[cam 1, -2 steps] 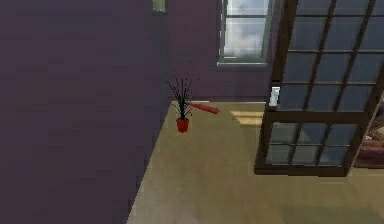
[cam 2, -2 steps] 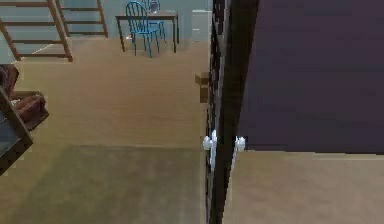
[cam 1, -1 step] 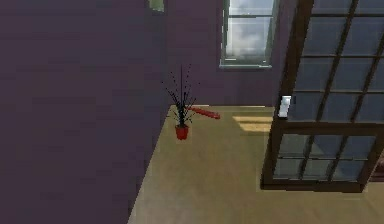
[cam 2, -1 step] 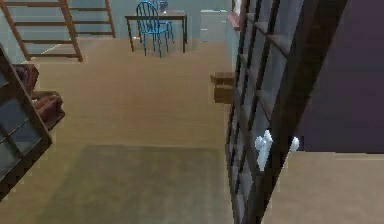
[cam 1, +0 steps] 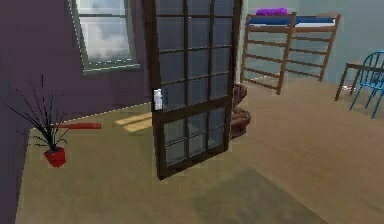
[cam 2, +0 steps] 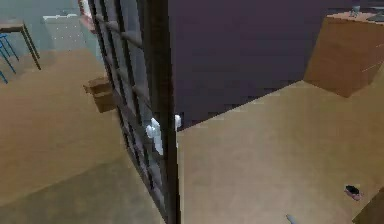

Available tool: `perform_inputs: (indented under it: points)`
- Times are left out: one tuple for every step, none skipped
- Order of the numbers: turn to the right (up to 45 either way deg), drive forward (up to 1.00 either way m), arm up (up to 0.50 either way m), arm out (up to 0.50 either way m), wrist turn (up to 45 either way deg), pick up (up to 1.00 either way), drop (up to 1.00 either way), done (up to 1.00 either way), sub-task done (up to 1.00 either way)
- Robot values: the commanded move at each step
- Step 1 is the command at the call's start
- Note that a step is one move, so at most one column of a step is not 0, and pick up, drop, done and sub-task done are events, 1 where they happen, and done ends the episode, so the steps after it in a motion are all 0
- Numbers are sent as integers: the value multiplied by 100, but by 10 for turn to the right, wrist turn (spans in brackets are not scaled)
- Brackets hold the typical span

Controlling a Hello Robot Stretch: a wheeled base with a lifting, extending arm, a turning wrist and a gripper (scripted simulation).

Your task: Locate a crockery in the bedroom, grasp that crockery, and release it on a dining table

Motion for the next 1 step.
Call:
perform_inputs:
  points:
    - [0, 50, 0, 0, 0, 0, 0, 0, 0]
